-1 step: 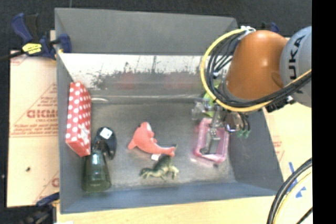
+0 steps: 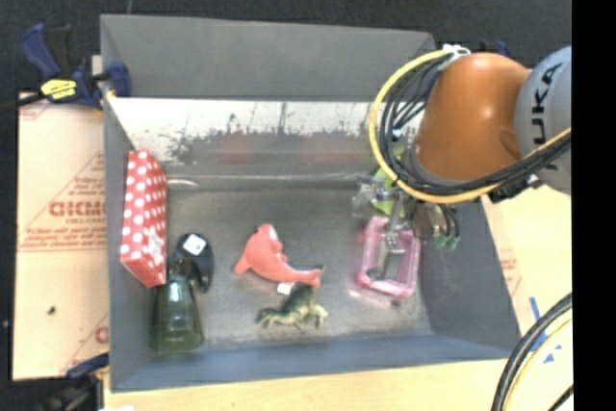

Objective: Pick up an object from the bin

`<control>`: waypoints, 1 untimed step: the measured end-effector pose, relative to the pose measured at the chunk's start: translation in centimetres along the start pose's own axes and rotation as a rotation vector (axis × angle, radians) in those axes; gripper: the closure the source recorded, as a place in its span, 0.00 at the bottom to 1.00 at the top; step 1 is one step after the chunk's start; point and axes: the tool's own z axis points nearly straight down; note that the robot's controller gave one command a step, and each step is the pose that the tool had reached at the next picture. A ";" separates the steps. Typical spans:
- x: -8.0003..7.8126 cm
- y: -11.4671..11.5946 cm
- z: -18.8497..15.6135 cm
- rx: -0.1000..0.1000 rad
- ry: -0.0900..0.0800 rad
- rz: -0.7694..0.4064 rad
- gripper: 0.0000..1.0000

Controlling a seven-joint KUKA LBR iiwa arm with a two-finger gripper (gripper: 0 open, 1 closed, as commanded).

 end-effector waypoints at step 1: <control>-3.3 -5.4 9.2 0.001 -0.004 -0.227 0.00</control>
Offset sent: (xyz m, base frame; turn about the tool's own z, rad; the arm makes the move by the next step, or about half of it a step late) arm 0.0566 -0.0917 -0.1277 -0.3292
